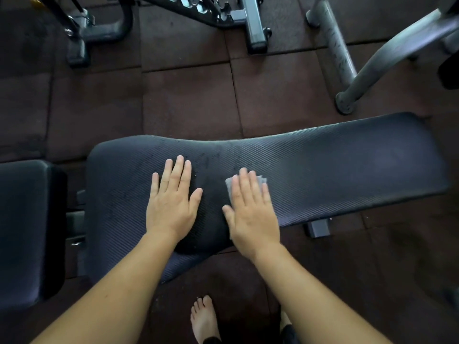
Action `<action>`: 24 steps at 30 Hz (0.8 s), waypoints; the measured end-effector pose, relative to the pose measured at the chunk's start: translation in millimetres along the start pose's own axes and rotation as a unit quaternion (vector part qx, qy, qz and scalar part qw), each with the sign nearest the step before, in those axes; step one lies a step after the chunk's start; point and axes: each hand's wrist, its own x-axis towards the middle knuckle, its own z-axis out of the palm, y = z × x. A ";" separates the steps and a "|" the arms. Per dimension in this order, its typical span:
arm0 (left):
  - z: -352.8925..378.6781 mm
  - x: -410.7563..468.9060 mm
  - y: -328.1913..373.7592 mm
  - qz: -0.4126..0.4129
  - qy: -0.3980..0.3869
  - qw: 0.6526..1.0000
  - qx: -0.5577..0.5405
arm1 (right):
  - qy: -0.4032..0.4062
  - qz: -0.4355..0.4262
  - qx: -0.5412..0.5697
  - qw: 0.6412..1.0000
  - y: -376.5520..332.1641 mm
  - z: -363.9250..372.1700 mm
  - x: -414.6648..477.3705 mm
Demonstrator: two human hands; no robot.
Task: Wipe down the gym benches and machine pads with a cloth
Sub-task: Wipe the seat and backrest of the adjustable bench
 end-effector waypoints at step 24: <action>12.5 0.1 -0.8 0.008 0.049 0.999 -0.018 | -0.017 0.044 -0.028 0.998 73.8 -36.0 82.5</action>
